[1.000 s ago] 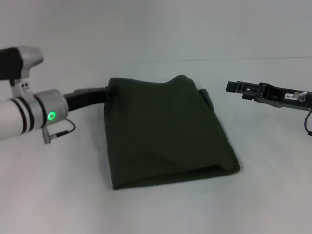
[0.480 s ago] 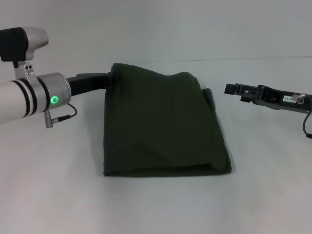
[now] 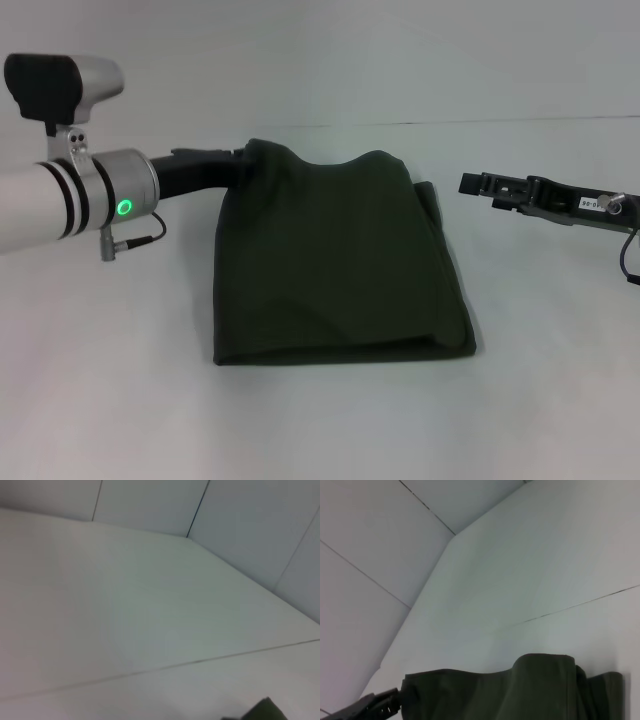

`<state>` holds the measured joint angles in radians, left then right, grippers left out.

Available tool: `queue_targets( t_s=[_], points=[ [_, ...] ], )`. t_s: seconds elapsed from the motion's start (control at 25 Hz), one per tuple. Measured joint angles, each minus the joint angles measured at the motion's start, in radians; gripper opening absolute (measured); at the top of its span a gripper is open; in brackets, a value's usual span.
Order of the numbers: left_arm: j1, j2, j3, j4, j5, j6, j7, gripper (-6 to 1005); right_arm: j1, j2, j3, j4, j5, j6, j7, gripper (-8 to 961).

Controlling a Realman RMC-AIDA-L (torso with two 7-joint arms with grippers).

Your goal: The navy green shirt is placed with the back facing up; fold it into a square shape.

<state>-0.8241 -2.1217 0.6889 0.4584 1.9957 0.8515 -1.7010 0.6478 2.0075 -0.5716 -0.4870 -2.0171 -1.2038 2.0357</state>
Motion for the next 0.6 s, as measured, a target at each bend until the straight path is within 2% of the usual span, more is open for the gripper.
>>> queue_targets(
  t_s=[0.16,0.32,0.4,0.52,0.6],
  points=[
    [0.035,-0.022,-0.003,0.103,-0.014,-0.001,0.003,162,0.001,0.0,0.0,0.0,0.0,0.0,-0.003,916],
    [0.113,-0.042,-0.013,0.227,-0.079,0.052,-0.02,313,0.002,0.0,0.001,-0.004,0.0,0.0,-0.005,916],
    [0.159,-0.042,-0.021,0.262,-0.138,0.153,-0.03,389,-0.002,0.0,0.001,-0.009,0.003,-0.011,-0.017,916],
    [0.226,-0.044,-0.041,0.294,-0.235,0.353,-0.017,601,-0.017,-0.002,0.002,-0.012,0.034,-0.062,-0.074,916],
    [0.264,-0.046,-0.046,0.309,-0.274,0.486,-0.001,645,-0.035,-0.003,0.002,-0.013,0.073,-0.109,-0.138,916]
  ],
)
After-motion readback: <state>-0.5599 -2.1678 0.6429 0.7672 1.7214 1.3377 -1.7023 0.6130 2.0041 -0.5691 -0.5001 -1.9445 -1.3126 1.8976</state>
